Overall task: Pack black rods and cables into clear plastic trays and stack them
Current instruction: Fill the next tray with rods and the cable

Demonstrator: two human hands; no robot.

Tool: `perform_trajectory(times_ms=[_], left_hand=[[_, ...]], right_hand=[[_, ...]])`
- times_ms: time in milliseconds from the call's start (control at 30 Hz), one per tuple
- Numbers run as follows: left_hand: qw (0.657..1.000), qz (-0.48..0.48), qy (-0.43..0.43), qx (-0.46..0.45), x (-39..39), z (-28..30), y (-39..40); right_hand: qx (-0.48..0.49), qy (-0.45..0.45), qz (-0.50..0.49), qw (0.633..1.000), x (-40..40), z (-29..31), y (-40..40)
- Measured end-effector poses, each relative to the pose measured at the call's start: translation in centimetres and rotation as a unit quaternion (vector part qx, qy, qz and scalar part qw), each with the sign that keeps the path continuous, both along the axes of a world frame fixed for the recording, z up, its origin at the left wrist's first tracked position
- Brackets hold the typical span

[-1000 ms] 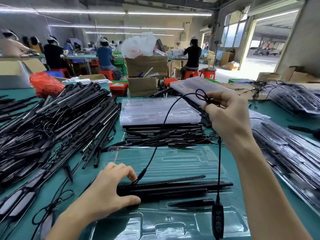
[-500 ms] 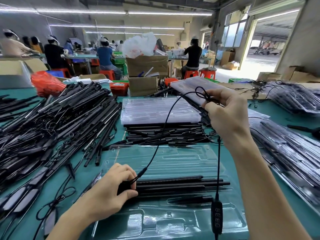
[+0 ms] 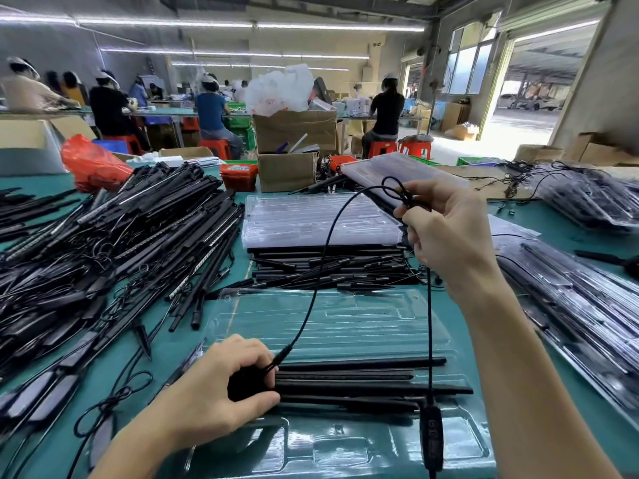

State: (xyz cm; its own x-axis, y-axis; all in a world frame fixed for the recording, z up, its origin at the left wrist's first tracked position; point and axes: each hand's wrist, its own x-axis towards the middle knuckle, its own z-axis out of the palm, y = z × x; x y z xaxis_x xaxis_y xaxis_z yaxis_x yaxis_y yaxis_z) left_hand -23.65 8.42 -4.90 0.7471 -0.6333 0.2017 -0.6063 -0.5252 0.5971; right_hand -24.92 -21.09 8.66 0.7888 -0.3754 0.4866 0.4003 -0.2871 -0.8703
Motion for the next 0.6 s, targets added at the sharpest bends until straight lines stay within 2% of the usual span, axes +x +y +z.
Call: perform_trajectory(times_ms=[333,600], left_hand=[[1.000,-0.002,-0.002,-0.029,0.20,-0.92,0.22],[0.999,0.042,-0.009,-0.027,0.26,-0.89,-0.67]], right_hand=[[0.007,-0.003,0.003,1.000,-0.30,0.15,-0.02],[0.000,0.001,0.003,1.000,-0.38,0.20,0.08]])
